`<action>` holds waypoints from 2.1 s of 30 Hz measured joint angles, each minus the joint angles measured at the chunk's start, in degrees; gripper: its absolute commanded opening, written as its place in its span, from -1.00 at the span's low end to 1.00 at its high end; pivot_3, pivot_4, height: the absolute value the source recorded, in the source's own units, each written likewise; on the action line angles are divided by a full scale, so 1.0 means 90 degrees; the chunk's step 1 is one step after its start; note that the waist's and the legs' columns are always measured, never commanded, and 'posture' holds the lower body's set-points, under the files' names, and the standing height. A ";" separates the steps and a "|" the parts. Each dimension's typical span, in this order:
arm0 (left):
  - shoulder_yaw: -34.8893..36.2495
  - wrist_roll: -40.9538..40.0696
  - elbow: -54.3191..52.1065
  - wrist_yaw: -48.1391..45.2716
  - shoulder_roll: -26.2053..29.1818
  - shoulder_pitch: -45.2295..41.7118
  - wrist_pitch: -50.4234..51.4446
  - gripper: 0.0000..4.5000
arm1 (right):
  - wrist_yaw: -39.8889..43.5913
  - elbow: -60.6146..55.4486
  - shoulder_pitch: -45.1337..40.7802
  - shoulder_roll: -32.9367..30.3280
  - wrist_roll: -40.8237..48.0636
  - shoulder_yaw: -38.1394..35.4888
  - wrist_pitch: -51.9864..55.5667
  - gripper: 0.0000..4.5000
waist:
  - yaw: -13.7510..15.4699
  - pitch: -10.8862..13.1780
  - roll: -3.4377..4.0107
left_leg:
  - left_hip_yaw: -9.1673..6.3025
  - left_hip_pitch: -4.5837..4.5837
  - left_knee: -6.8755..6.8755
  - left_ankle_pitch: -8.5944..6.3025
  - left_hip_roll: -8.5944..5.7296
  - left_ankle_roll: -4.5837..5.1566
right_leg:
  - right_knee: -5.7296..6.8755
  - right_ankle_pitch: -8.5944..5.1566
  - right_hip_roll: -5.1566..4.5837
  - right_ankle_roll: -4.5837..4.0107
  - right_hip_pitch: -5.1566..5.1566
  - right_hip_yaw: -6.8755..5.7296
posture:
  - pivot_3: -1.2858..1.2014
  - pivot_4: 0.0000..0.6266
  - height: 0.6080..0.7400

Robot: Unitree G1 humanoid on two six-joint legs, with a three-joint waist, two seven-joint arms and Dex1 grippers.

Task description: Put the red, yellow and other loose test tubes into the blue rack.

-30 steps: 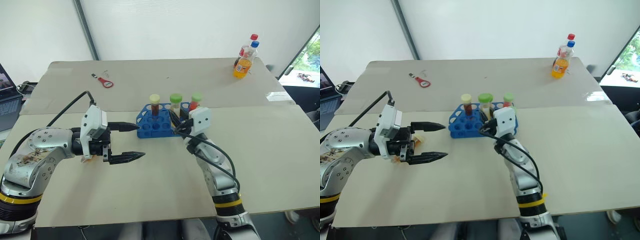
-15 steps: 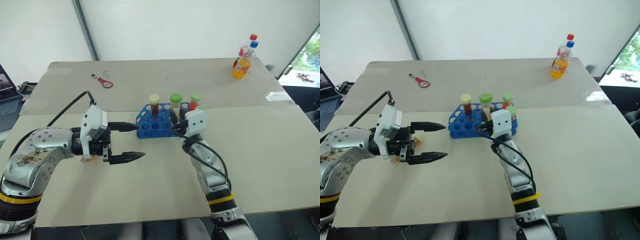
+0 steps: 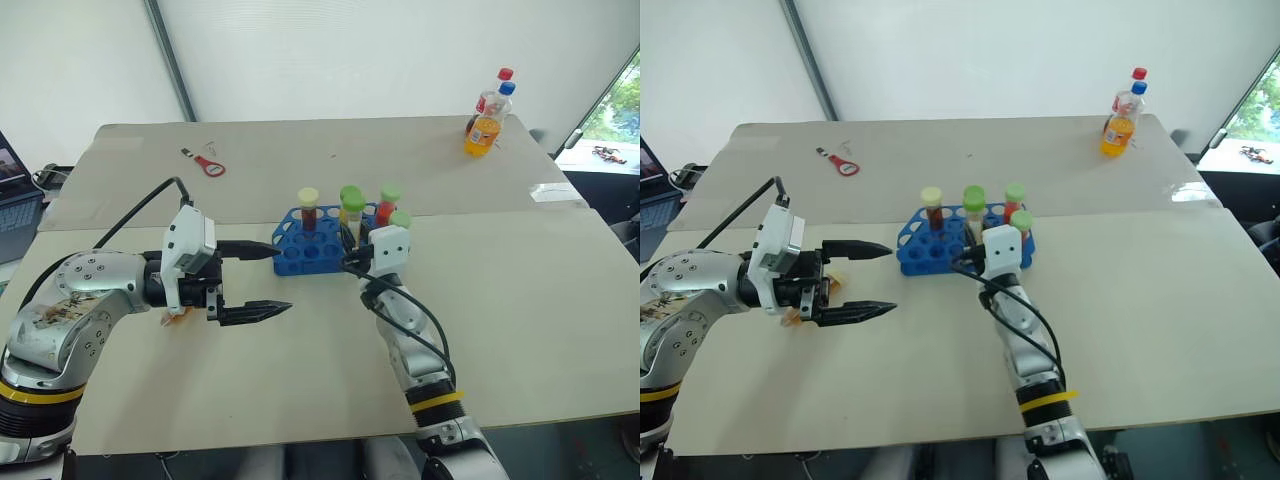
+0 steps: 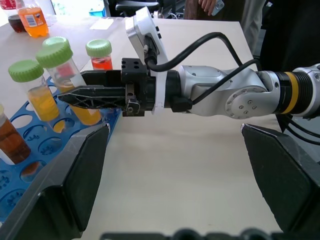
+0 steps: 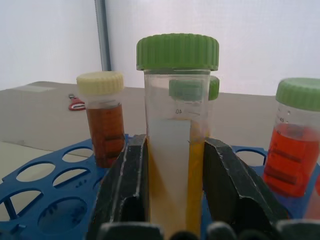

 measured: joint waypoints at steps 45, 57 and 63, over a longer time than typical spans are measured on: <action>-0.3276 0.2819 0.2798 0.0082 0.1699 -0.2542 0.3063 1.00 | 0.5535 -0.5025 -0.1132 -0.5077 0.4422 0.0235 0.5635 0.65 | 0.0078 0.0025 -0.0004 | -0.0012 -0.0051 0.0023 0.0001 -0.0017 0.0032 | -0.0042 0.0002 -0.0001 -0.0003 -0.0008 -0.0024 | 0.03 -0.52 1.00; -0.4128 0.3559 0.3489 -0.0337 0.1320 -0.3268 0.3284 1.00 | 0.5314 -0.5222 -0.1112 -0.5071 0.4926 0.0211 0.5891 0.65 | 0.0084 0.0025 -0.0005 | -0.0015 -0.0052 0.0035 0.0001 -0.0019 0.0033 | -0.0034 0.0001 -0.0001 -0.0003 -0.0007 -0.0025 | 0.03 -0.52 1.00; -0.4269 0.3781 0.4093 -0.0351 0.0826 -0.3588 0.3435 1.00 | 0.5107 -0.5273 -0.1114 -0.5076 0.5153 0.0180 0.6005 0.65 | 0.0093 0.0025 -0.0006 | -0.0017 -0.0055 0.0046 0.0001 -0.0020 0.0033 | -0.0026 0.0001 -0.0002 -0.0003 -0.0007 -0.0027 | 0.03 -0.52 1.00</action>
